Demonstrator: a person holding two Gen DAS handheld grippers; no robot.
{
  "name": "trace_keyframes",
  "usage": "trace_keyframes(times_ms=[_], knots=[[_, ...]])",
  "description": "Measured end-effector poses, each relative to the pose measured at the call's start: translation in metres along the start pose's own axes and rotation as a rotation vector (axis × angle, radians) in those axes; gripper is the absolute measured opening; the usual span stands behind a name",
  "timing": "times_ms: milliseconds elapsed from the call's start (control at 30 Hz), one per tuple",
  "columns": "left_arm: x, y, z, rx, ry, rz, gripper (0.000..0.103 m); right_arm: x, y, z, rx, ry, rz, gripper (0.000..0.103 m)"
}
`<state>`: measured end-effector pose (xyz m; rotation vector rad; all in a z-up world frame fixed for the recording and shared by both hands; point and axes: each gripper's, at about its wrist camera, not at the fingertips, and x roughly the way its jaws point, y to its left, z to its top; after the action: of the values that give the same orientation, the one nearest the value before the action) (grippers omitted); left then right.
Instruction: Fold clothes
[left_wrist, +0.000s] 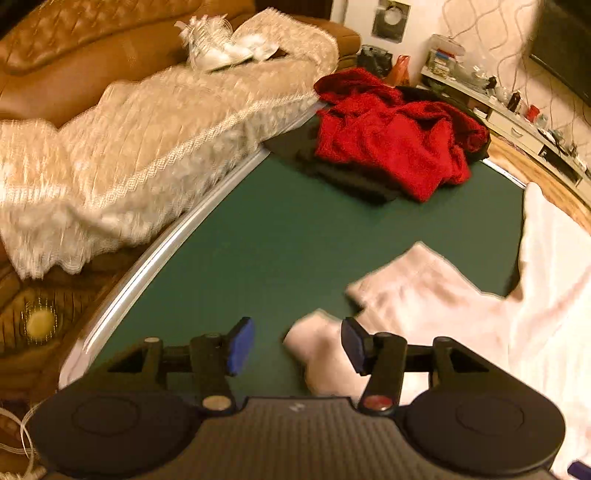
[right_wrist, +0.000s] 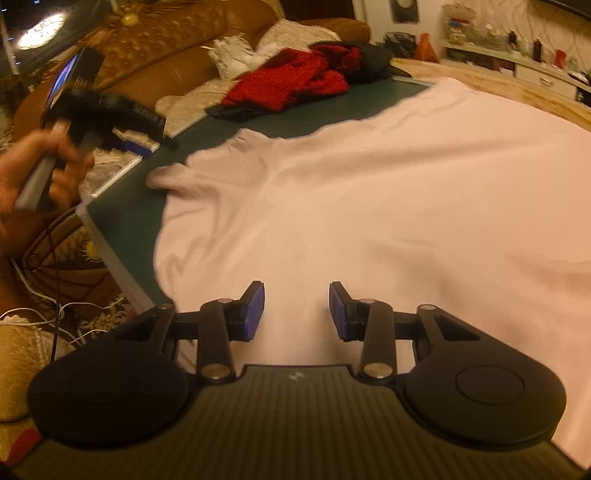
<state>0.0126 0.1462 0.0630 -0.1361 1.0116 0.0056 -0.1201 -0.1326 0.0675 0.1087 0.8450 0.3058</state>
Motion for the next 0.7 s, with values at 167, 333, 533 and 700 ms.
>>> trace_keyframes(times_ms=[167,333,533,700], knots=[[0.005,0.005,-0.003,0.039,0.040,-0.023,0.058,0.005,0.030,0.012,-0.095,-0.006,0.037,0.045],[0.021,-0.008,0.000,0.055,0.060,-0.046,0.032,0.011,0.044,0.015,-0.109,0.001,0.061,0.045],[0.005,-0.020,0.006,0.048,-0.030,-0.071,0.009,0.015,0.045,0.014,-0.093,0.016,0.064,0.045],[-0.014,-0.046,0.023,0.088,-0.143,-0.130,0.009,0.021,0.034,0.011,-0.052,0.030,0.061,0.045]])
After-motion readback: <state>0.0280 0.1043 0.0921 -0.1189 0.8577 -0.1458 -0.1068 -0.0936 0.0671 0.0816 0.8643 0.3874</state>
